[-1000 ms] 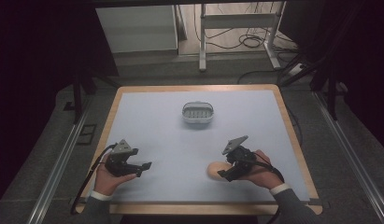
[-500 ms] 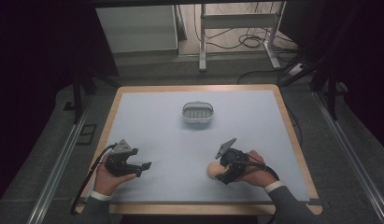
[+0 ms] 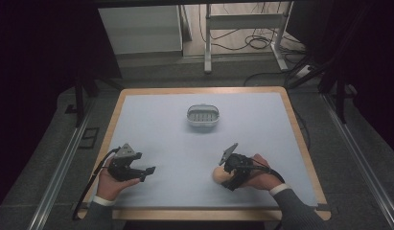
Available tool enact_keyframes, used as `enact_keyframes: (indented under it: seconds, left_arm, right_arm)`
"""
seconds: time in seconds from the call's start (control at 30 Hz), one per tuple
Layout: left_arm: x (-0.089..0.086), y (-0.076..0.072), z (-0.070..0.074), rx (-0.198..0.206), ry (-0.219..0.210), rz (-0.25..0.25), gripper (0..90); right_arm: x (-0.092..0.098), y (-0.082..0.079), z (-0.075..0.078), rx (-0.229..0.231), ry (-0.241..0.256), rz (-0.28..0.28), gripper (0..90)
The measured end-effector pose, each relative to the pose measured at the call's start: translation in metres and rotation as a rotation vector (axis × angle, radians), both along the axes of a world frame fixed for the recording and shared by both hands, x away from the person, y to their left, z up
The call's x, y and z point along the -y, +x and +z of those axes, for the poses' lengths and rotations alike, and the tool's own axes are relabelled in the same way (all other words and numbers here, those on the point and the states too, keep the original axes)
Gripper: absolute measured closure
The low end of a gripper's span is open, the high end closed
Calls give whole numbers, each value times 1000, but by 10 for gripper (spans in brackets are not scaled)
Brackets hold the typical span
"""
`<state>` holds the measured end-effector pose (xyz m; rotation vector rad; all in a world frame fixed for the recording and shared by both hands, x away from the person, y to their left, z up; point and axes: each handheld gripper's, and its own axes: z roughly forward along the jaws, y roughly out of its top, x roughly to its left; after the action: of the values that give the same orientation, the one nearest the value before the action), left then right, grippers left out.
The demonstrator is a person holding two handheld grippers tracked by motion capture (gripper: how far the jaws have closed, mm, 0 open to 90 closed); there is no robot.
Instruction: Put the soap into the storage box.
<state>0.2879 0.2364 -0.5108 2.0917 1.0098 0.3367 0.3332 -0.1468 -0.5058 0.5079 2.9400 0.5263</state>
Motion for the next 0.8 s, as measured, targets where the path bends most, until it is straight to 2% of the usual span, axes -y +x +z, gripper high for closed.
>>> enact_keyframes:
  seconds: [0.13,0.27,0.5,0.73,0.8]
  left_arm:
    - [0,0,0,1,2,-2,191]
    - [0,-1,1,6,-2,1,191]
    - [-1,0,0,2,-1,2,191]
    - [-1,0,0,3,-1,4,191]
    - [-1,0,0,2,-1,4,191]
  right_arm:
    - [-1,1,1,-17,-5,-14,285]
    - [-2,2,2,-15,-13,-25,299]
    - [2,6,4,-19,6,-55,315]
    - [4,7,8,2,16,-65,316]
    - [5,7,9,-7,25,-63,316]
